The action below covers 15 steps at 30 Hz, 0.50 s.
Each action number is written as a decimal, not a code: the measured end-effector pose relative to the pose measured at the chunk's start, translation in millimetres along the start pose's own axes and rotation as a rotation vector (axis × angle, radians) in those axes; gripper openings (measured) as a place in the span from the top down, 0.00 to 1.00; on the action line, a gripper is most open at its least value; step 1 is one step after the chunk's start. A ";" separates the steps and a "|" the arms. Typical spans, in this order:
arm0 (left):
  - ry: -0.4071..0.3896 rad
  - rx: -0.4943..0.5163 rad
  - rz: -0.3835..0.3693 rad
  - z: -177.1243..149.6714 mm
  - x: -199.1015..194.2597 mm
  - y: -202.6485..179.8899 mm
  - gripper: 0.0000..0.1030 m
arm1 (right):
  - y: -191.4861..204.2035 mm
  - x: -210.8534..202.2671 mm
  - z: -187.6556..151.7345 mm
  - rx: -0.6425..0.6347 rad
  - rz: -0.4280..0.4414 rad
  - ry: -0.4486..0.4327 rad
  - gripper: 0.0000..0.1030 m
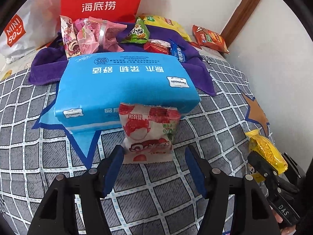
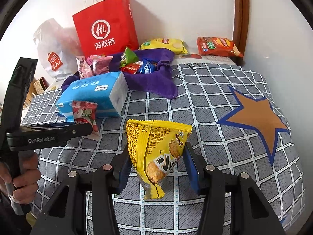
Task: Organize snacks
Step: 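Grasp the red-and-white packet with the left tool while the right tool lifts the yellow bag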
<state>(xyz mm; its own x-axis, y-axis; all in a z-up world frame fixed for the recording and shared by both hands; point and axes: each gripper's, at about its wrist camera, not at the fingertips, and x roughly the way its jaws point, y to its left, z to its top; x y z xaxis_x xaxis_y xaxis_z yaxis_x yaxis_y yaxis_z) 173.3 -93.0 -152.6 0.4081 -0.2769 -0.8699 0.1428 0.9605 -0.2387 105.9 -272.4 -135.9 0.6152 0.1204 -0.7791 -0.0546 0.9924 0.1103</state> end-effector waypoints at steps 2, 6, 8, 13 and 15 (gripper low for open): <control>-0.006 -0.005 0.006 0.4 2.3 -0.3 0.39 | 0.2 0.6 0.2 -0.008 -0.007 -0.001 0.52; -0.016 -0.023 0.017 2.4 7.0 -0.3 0.39 | -2.3 1.9 -0.3 -0.008 -0.005 0.002 0.52; -0.020 -0.027 0.022 2.9 8.9 -1.2 0.39 | -3.9 2.9 -0.9 -0.006 -0.004 0.003 0.52; -0.027 -0.023 0.061 4.1 17.1 -5.6 0.39 | -7.4 8.6 -2.8 -0.001 -0.002 0.016 0.52; -0.031 -0.029 0.066 4.6 19.7 -6.5 0.38 | -8.6 11.5 -3.6 0.003 0.000 0.023 0.52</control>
<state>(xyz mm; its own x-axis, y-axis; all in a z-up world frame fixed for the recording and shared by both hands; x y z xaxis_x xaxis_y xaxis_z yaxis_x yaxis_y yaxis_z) 184.6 -104.9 -166.2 0.4436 -0.2136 -0.8704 0.0891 0.9769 -0.1943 110.6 -279.4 -148.1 0.5971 0.1215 -0.7929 -0.0523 0.9923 0.1126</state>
